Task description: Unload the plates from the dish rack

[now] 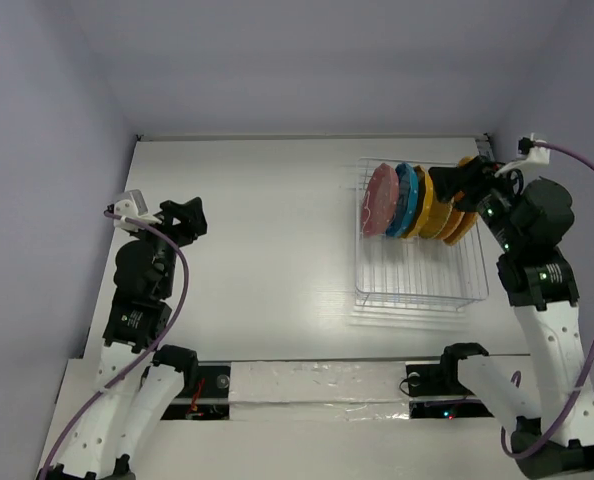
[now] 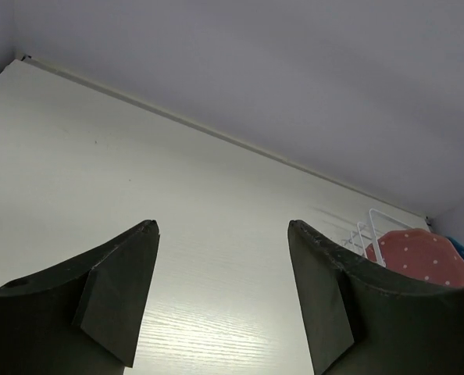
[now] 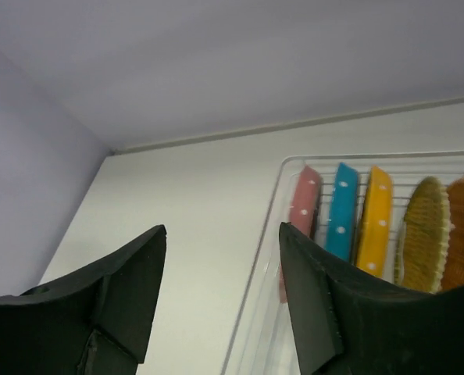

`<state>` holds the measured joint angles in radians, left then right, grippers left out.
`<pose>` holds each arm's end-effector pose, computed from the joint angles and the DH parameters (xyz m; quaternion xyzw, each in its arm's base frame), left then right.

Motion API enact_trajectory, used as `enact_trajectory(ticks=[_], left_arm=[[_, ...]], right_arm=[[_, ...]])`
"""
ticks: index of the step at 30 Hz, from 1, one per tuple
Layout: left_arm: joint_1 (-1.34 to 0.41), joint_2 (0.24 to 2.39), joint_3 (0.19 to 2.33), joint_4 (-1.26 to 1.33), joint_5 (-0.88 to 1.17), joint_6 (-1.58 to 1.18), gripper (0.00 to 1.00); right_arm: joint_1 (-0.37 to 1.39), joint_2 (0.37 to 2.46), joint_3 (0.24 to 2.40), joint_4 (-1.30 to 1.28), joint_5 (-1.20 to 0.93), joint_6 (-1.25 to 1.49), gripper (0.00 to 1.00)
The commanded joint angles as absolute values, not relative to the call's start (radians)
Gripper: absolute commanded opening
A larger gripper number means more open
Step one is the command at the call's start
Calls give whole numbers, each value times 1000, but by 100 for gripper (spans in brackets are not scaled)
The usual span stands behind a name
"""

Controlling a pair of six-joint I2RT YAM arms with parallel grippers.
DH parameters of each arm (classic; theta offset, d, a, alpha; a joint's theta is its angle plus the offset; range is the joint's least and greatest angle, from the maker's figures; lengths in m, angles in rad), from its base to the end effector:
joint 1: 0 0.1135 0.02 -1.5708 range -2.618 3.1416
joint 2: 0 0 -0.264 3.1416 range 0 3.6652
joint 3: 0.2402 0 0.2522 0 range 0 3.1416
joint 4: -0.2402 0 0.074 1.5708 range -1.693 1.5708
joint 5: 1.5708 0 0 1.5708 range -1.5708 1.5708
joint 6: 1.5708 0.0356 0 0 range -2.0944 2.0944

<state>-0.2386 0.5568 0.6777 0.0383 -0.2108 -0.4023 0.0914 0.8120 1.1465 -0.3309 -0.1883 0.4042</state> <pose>0.1371 -0.0257 0.3594 -0.1325 0.6363 -0.1736 0.7398 0.1577 0.0211 0.4426 0.0437 0.7045 0.2373 0.6674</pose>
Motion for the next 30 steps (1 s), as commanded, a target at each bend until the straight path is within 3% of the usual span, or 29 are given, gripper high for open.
enact_trajectory(ticks=[1, 2, 5, 6, 8, 9, 11, 12, 13, 14, 17, 18, 19, 21, 24, 30], left_arm=[[-241, 529, 677, 51, -207, -379, 64], [-241, 525, 675, 40, -207, -374, 63], [-241, 518, 669, 49, -207, -376, 56], [-250, 520, 667, 54, -207, -376, 50], [-250, 519, 667, 55, -207, -374, 39], [-259, 517, 666, 57, -207, -374, 22], [-259, 515, 666, 52, -207, -373, 0], [-259, 515, 667, 49, -207, -371, 0], [-259, 515, 669, 46, -207, -373, 0], [-259, 514, 670, 40, -207, -371, 0], [-259, 512, 670, 31, -207, -368, 0], [-259, 512, 670, 25, -207, -370, 5], [-259, 515, 672, 23, -207, -368, 10], [-259, 515, 670, 25, -207, -368, 23], [-268, 517, 670, 28, -207, -367, 33], [-268, 511, 670, 26, -207, -365, 43]], right_arm=[[205, 876, 1227, -354, -73, 379, 59], [236, 923, 1262, -382, -28, 362, 38], [330, 1009, 1336, -437, 142, 324, 5], [342, 1067, 1389, -480, 175, 316, 0], [356, 1116, 1428, -508, 268, 296, 0], [356, 1136, 1443, -526, 293, 292, 0], [356, 1187, 1476, -526, 349, 270, 0], [356, 1210, 1494, -547, 362, 265, 0], [356, 1259, 1534, -558, 365, 261, 1], [356, 1284, 1549, -569, 362, 253, 9], [356, 1369, 1600, -574, 354, 245, 40], [356, 1390, 1609, -577, 350, 244, 56], [356, 1410, 1618, -577, 341, 242, 60], [356, 1474, 1654, -594, 316, 236, 67], [356, 1561, 1690, -609, 324, 233, 67], [356, 1640, 1687, -601, 327, 247, 63]])
